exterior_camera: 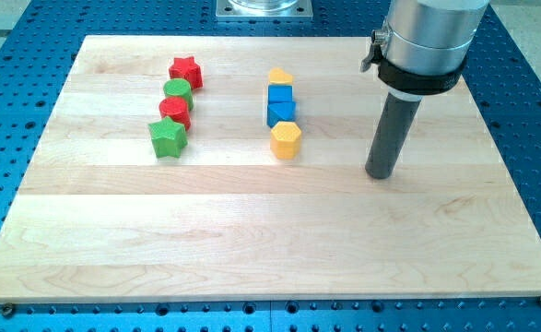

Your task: Place the arm to the top left side of the board

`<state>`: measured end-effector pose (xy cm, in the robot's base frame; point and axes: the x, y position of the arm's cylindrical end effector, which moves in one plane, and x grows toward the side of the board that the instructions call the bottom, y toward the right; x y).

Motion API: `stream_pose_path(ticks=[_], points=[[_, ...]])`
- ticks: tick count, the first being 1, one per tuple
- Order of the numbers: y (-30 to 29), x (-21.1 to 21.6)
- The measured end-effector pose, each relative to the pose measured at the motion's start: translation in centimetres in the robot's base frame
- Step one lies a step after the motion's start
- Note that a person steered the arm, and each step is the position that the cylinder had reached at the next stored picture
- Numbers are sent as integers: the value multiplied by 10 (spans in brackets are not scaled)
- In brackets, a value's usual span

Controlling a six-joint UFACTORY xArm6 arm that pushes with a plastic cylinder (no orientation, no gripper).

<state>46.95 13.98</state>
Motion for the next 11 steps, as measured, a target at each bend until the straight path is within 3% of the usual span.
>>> stream_pose_path(ticks=[1, 4, 6, 8, 9, 10, 11], points=[[0, -6], [-26, -177], [-170, -253], [-309, -262], [-332, -262], [-348, -242], [-361, -177]])
